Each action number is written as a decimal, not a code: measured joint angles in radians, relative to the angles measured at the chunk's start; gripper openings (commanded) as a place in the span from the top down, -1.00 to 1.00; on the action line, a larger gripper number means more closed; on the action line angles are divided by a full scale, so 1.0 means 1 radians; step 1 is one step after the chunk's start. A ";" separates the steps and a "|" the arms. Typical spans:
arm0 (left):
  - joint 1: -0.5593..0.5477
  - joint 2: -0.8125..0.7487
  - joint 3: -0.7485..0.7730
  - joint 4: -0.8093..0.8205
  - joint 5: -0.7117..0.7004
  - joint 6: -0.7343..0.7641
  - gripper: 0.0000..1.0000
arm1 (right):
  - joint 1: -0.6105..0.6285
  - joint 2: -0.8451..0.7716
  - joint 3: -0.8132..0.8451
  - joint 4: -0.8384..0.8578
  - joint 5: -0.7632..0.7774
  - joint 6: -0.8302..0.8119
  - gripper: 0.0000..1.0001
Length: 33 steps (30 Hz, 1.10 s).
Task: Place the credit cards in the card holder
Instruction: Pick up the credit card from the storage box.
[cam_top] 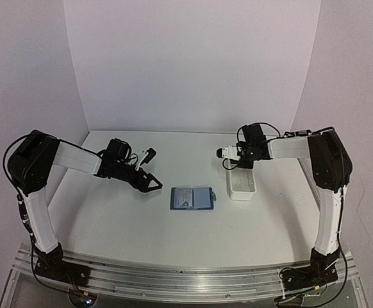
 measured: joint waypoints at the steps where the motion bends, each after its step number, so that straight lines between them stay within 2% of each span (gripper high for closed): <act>1: 0.000 0.000 0.000 0.000 0.000 -0.003 -0.81 | 0.000 0.000 0.008 -0.015 -0.002 0.007 1.00; 14: 0.000 0.000 0.000 -0.006 0.025 -0.016 -0.81 | -0.018 0.002 0.161 -0.302 -0.085 0.075 1.00; 33: 0.000 0.000 0.000 -0.008 0.041 -0.030 -0.81 | -0.034 0.020 0.301 -0.463 -0.154 0.150 1.00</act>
